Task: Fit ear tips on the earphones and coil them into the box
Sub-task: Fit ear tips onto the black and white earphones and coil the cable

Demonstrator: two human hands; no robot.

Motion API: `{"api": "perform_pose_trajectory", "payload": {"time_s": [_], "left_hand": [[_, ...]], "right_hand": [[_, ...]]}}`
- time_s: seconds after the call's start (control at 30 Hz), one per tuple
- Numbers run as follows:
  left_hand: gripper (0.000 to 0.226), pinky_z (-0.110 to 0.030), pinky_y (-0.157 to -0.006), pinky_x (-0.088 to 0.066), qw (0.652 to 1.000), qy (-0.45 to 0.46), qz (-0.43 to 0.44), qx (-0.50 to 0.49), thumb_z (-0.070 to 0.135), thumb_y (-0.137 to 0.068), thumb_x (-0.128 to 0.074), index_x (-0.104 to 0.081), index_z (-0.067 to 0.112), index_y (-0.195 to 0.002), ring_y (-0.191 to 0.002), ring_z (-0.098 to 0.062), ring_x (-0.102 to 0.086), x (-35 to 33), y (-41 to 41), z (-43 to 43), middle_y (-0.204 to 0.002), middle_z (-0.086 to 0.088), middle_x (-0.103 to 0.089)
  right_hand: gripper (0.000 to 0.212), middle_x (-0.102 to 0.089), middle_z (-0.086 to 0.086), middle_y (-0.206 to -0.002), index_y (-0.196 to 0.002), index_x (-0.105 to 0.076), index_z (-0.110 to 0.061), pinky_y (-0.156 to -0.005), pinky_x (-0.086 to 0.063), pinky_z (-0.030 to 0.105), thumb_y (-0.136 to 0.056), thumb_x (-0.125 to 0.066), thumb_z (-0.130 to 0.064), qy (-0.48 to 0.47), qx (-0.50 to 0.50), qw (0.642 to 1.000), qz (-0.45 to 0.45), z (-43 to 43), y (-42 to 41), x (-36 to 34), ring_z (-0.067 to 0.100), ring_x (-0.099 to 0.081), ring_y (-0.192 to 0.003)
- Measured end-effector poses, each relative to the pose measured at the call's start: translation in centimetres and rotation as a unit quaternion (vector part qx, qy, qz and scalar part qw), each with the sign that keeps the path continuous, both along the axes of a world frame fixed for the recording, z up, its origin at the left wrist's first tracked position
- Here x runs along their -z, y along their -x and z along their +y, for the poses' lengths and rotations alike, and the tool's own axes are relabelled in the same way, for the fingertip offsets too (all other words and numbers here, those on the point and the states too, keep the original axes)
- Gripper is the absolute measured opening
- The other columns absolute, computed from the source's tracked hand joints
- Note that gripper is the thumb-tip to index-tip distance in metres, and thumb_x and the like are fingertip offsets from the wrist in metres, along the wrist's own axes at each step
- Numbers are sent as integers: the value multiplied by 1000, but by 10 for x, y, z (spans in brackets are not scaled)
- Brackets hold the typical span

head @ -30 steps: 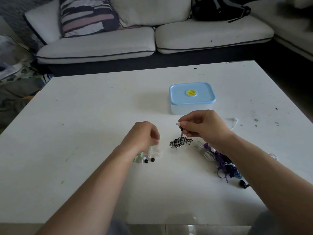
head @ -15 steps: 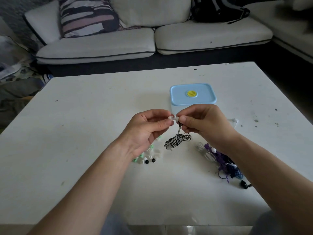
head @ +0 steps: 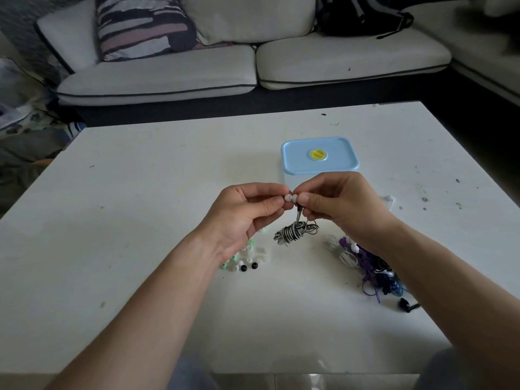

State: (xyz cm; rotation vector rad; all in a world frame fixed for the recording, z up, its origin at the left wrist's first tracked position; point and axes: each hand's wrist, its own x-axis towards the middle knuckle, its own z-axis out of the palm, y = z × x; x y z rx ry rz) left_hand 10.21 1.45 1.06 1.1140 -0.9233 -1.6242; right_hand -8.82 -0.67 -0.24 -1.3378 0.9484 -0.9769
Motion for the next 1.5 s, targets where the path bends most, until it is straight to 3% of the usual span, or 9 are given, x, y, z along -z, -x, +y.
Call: {"api": "perform_pose_trajectory", "payload": {"time_s": [0.17, 0.3, 0.43, 0.77, 0.9, 1.13, 1.23, 1.4, 1.5], "left_hand": [[19, -19, -68, -56, 1000, 3, -24, 12, -8, -83, -64, -73, 7, -88, -78, -16, -74, 0, 0, 0, -83, -9, -76], [17, -20, -68, -57, 999, -1, -35, 25, -4, -72, -71, -72, 8, -84, -76, -18, -74, 0, -1, 0, -81, -9, -75], [21, -19, -66, -56, 998, -8, -43, 34, 2, -63, -73, -71, 8, -83, -76, -20, -74, 2, -2, -1, -80, -9, -75], [17, -19, -67, -56, 996, -28, -78, 42, -8, -77, -72, -71, 6, -88, -77, -19, -74, 7, -2, -3, -81, -8, -75], [21, -20, -68, -56, 995, -35, -88, 45, -1, -68, -77, -72, 6, -87, -78, -19, -74, 7, 0, -3, -80, -8, -75], [21, -19, -65, -56, 996, -36, -59, 49, 1, -65, -75, -72, 7, -85, -76, -18, -74, 7, -3, -3, -80, -8, -75], [26, -20, -67, -56, 996, -32, -71, 51, 5, -60, -77, -72, 7, -85, -78, -19, -74, 9, -3, -3, -81, -9, -75], [30, -21, -71, -56, 992, -23, -111, 49, 9, -58, -82, -74, 7, -87, -81, -20, -74, 12, -1, -4, -82, -9, -75], [29, -20, -69, -56, 994, -28, -97, 49, 8, -59, -80, -73, 7, -86, -79, -20, -74, 11, -2, -5, -81, -9, -75]], "right_hand": [[18, -68, 15, -72, -83, -73, -4, -66, -57, 26, -71, -75, -17, -8, -14, 1000, 1, 1, 2, -1, 17, -61, -62], [1, -69, 12, -72, -78, -74, -9, -64, -56, 24, -78, -74, -8, -10, -42, 999, 9, 0, 3, -2, 15, -62, -62], [15, -69, 19, -76, -78, -75, -8, -64, -55, 24, -85, -69, 4, -1, -54, 998, 23, 0, 4, -3, 16, -62, -62], [5, -69, 9, -65, -81, -75, -7, -64, -54, 28, -80, -79, -7, 45, -50, 990, 126, -2, 8, -4, 17, -61, -60], [6, -70, 11, -67, -81, -75, -8, -64, -52, 27, -79, -81, -10, 67, -50, 983, 162, -3, 7, -2, 14, -61, -58], [16, -70, 13, -69, -81, -76, -8, -65, -54, 27, -70, -78, -21, 26, -70, 995, 73, -2, 9, -3, 19, -62, -63], [19, -70, 12, -67, -80, -76, -8, -65, -54, 29, -69, -79, -23, 37, -66, 992, 101, -3, 9, -3, 18, -62, -62], [6, -71, 10, -68, -79, -76, -12, -67, -53, 30, -79, -82, -14, 87, -40, 975, 198, -2, 6, -1, 13, -63, -58], [8, -70, 13, -67, -81, -76, -9, -67, -55, 32, -77, -81, -14, 56, -52, 987, 144, -1, 7, -1, 18, -63, -62]]}}
